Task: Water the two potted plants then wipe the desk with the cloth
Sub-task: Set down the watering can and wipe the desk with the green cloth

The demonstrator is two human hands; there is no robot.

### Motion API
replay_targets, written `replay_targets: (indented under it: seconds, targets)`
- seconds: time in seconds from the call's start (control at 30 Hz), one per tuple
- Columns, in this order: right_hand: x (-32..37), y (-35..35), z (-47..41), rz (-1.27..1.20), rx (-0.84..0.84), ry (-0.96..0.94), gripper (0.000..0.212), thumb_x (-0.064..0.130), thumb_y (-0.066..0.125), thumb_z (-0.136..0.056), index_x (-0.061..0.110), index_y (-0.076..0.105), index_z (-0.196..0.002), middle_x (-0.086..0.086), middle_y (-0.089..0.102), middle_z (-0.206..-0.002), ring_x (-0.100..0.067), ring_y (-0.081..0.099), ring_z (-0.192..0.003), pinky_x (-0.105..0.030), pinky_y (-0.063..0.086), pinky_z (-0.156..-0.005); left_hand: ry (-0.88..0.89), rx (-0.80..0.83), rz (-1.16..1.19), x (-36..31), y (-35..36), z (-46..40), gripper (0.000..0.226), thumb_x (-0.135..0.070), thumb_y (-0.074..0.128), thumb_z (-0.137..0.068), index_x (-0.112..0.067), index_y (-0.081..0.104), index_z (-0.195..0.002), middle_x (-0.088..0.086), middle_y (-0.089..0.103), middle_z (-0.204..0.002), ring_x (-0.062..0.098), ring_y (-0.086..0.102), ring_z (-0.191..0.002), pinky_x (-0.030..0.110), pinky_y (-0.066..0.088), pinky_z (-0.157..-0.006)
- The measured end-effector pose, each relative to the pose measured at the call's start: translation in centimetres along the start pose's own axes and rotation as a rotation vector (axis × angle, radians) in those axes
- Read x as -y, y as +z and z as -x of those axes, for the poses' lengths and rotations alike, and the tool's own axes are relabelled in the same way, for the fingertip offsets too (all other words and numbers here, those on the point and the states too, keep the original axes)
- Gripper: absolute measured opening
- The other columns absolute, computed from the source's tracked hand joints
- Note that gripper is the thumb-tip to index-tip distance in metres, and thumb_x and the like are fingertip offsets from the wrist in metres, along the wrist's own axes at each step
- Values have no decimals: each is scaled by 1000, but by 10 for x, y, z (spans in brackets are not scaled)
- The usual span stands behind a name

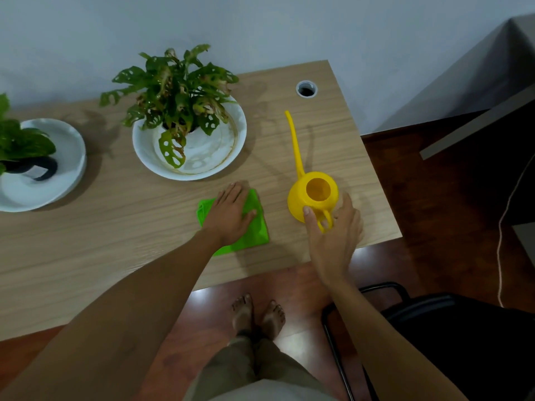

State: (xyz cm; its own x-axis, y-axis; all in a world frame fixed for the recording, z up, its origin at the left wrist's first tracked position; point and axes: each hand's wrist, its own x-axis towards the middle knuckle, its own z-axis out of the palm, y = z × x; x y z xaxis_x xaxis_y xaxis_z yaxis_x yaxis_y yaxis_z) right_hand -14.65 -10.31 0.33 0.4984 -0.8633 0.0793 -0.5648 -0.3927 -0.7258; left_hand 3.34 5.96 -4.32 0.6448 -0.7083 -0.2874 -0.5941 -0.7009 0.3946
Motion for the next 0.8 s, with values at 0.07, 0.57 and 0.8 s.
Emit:
replay_targets:
  seconds: [0.07, 0.57, 0.8]
  targets:
    - [10, 3, 8, -11, -59, -213, 62, 41, 71, -90, 6, 54, -139, -12, 61, -118, -35, 57, -109, -48, 42, -98, -17, -40, 24, 14, -8, 7, 69, -44, 46, -103, -16, 23, -162, 4, 20, -170, 25, 15, -158, 41, 11, -129]
    - [94, 119, -29, 410, 608, -7, 35, 11, 66, -92, -2, 60, -124, -22, 68, -122, -40, 65, -117, -39, 51, -86, -391, -36, 53, 60, -39, 28, 59, -43, 66, -88, -19, 53, -140, 11, 51, -133, 35, 49, -127, 47, 39, -107]
    - [86, 128, -42, 129, 824, 96, 37, 10, 76, -78, 12, 47, -55, -3, 44, -55, -18, 46, -56, -34, 34, -55, -333, -29, 137, 63, -39, 24, 61, -34, 68, -87, -21, 52, -144, 10, 47, -138, 35, 47, -130, 45, 38, -107]
